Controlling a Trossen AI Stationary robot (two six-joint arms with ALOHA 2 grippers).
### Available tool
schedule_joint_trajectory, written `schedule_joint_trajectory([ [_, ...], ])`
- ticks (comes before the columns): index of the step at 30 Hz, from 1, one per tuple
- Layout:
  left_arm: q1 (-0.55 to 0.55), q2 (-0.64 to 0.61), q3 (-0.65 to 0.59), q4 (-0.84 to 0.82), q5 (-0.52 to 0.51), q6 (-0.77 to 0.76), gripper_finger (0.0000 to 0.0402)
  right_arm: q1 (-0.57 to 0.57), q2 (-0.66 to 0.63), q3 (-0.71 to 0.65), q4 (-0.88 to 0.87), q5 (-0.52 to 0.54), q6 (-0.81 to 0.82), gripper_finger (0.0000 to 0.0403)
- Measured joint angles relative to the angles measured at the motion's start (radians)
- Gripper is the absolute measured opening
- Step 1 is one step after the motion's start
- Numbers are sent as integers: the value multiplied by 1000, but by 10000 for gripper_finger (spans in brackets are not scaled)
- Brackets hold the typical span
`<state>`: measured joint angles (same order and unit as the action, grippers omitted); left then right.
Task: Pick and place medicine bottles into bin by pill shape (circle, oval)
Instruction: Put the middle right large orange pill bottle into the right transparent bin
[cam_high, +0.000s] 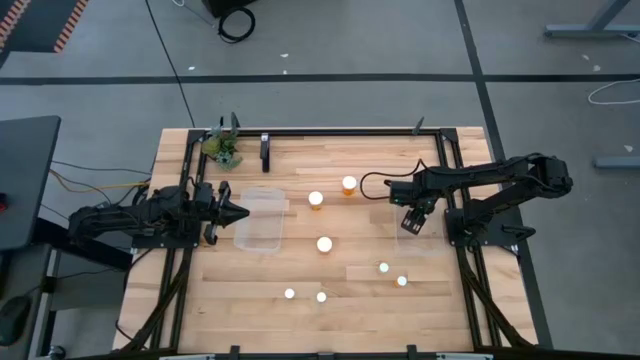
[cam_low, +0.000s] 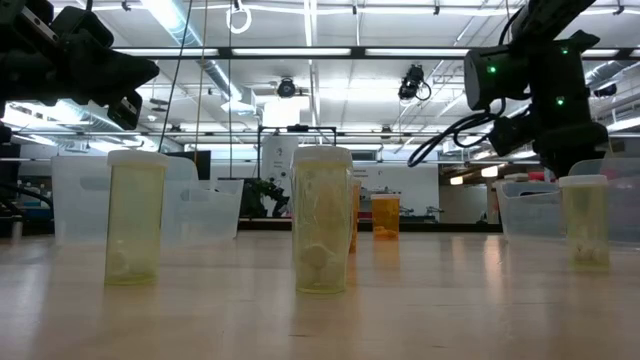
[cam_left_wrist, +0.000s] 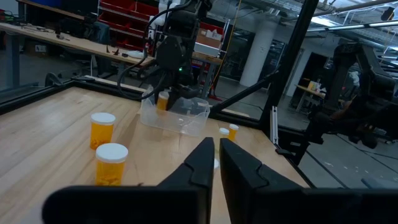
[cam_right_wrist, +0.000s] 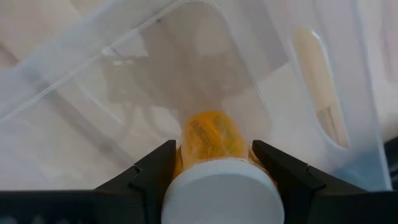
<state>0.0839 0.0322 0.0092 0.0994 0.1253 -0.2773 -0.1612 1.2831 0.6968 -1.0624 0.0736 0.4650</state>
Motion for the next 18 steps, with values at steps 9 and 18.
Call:
schedule_joint_trajectory([
  [9,0,0,0,0,0,0,29,0,0,0,-13,8,20,212],
  [18,0,0,0,0,0,0,34,0,0,0,-13,8,33,215],
])
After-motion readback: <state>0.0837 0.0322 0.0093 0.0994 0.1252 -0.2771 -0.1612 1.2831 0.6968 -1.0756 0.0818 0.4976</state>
